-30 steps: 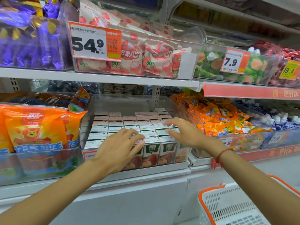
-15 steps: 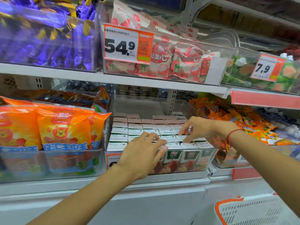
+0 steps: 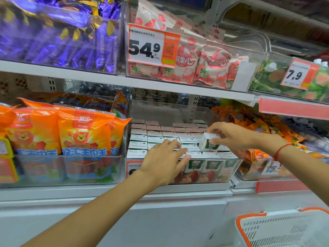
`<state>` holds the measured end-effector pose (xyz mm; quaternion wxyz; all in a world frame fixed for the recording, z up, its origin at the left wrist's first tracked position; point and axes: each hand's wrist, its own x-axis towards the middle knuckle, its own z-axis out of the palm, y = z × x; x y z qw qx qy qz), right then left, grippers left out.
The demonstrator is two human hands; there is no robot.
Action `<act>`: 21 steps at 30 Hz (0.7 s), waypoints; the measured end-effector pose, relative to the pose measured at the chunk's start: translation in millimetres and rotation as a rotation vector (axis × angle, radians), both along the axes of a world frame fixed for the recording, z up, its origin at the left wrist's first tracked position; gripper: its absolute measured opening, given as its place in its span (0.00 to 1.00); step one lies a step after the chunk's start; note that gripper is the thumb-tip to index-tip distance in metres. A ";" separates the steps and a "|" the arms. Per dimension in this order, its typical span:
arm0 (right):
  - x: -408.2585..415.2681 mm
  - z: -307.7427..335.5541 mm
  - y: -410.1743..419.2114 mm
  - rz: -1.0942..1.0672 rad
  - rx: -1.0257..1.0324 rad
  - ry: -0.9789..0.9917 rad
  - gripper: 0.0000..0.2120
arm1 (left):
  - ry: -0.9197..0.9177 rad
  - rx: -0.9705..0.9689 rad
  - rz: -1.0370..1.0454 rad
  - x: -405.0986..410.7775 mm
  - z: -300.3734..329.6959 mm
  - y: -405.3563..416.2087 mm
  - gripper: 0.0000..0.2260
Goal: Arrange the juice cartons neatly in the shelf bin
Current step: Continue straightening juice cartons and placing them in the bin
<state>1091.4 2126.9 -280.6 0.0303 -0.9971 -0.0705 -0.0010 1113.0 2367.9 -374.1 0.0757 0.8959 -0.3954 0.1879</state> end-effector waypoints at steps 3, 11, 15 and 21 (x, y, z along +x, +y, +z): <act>-19.2 -2.3 1.7 -0.006 0.137 -0.231 0.15 | 0.016 -0.002 -0.001 0.6 -0.7 -0.4 0.22; -78.9 -30.1 61.1 -0.110 0.941 -0.577 0.10 | 0.169 -0.092 -0.053 -14.3 17.2 10.6 0.21; -99.3 -49.7 95.2 -0.166 1.195 -0.357 0.08 | 0.371 -0.417 -0.002 -41.7 34.5 26.5 0.15; -104.0 -59.8 125.5 -0.163 1.388 -0.171 0.18 | 1.031 -0.723 -0.157 -81.1 28.8 47.0 0.09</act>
